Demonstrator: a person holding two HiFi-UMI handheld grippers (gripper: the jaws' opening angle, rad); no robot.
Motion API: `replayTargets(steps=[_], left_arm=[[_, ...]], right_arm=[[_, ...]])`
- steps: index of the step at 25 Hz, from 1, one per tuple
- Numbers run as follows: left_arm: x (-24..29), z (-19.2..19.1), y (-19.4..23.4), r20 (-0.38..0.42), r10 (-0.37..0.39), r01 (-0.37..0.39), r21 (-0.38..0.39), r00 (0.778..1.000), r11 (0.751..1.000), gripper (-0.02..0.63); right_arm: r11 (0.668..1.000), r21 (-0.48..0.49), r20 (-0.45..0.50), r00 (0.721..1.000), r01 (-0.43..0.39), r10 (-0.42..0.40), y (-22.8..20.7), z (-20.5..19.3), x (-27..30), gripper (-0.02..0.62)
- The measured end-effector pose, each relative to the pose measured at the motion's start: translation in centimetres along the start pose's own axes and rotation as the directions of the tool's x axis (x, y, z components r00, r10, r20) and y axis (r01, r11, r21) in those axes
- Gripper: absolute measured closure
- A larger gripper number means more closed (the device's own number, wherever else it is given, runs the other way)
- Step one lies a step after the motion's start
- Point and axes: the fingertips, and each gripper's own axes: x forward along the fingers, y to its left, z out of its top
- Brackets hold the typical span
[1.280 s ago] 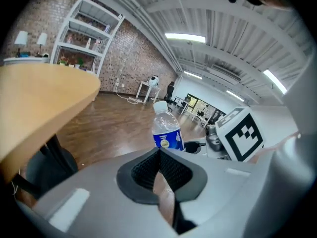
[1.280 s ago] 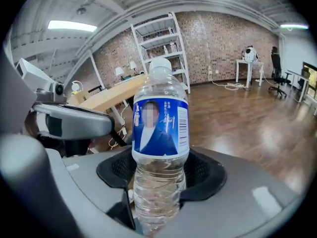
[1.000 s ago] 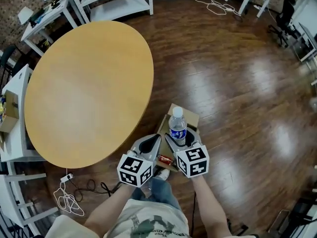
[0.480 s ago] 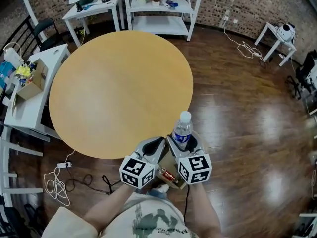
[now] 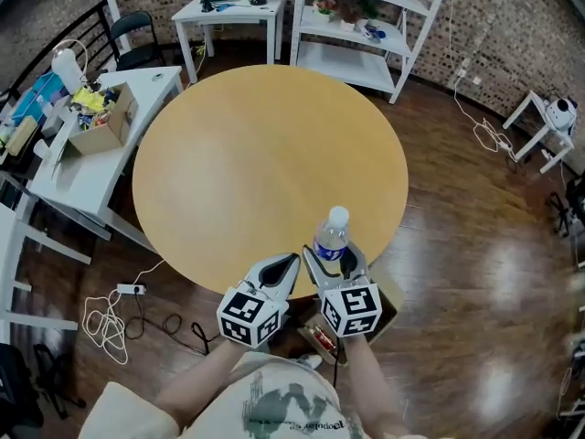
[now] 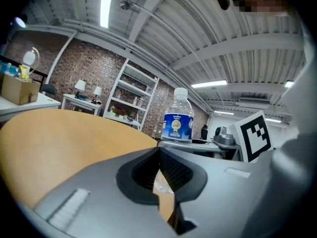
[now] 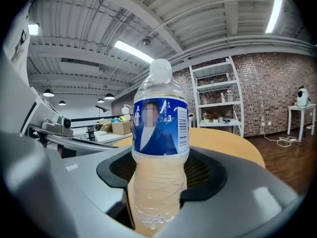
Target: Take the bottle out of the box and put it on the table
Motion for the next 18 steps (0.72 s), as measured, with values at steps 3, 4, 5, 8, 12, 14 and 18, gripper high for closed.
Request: replayTargets(steps=[3,4,5,8,12,14,18], left_arm=[[-1.7,0.6,3.8,0.005,0.054,-0.054,-0.014,0.999,0.998,0.607],[-2.2,0.7,4.9,0.005,0.069,-0.069,-0.018,0.998,0.997,0.607],[-2.6,0.9,6.0,0.005,0.082,-0.082,-0.020,0.997,0.996,0.607],[-3.6,1.4,9.0,0.006,0.116,-0.116,-0.017,0.993,0.993,0.607],[-4.6,1.8,12.2,-0.002,0.139,-0.139,-0.009,0.990,0.990,0.607],[-4.7,1.6,13.2,-0.013,0.138,-0.138,-0.006,0.990,0.990,0.607],[-4.2,1.6,13.9,-0.034,0.116,-0.116,0.018,0.993,0.993,0.607]], right_arm=[[1.000,-0.021,0.012,1.000,-0.021,0.021,2.5,-0.2,3.4,0.319],[0.999,-0.020,0.013,1.000,-0.026,0.026,3.2,-0.4,4.4,0.319],[0.999,-0.018,0.014,0.999,-0.030,0.030,3.8,-0.7,5.5,0.319],[0.999,-0.016,0.016,0.999,-0.030,0.030,4.9,-1.6,8.7,0.318],[1.000,-0.010,0.027,0.999,-0.019,0.019,6.0,-2.7,12.6,0.316],[1.000,-0.017,0.026,1.000,-0.016,0.017,6.5,-3.3,13.8,0.316],[0.999,-0.041,0.016,1.000,0.002,-0.001,6.7,-4.0,15.8,0.316]])
